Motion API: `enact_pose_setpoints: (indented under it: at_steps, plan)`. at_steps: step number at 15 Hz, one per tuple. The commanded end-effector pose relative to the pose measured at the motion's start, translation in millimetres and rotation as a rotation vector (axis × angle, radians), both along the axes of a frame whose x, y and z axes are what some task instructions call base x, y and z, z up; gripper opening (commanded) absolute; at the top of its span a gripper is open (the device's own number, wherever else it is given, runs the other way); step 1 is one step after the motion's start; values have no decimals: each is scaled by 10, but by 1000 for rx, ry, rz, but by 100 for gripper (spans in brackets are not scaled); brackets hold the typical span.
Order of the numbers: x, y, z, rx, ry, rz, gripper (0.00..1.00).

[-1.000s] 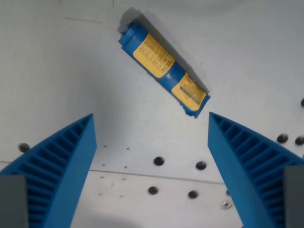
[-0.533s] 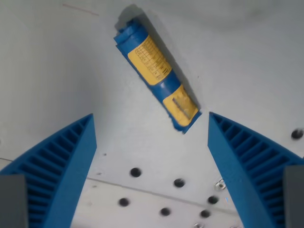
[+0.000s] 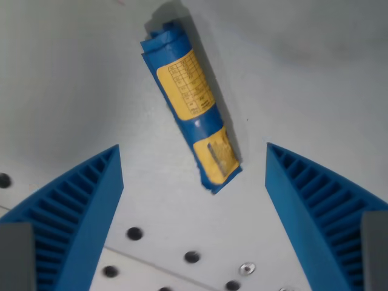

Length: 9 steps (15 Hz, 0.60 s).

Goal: Move above the blue bag

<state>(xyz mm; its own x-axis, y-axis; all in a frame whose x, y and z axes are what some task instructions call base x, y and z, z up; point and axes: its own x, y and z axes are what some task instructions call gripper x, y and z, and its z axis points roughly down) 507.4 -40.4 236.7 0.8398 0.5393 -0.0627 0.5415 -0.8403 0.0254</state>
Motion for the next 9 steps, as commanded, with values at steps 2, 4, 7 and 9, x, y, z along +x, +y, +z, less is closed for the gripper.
enact_pose_setpoints:
  at_steps: [2,4,7,9]
  plan:
    - [-49,-61,-186,-37,-88,286,100]
    - [-53,-70,-286,-41,-88,296,100]
    - [-59,-82,-436,-39,-85,300,100]
    - [-64,-86,-518,-36,-86,295,100]
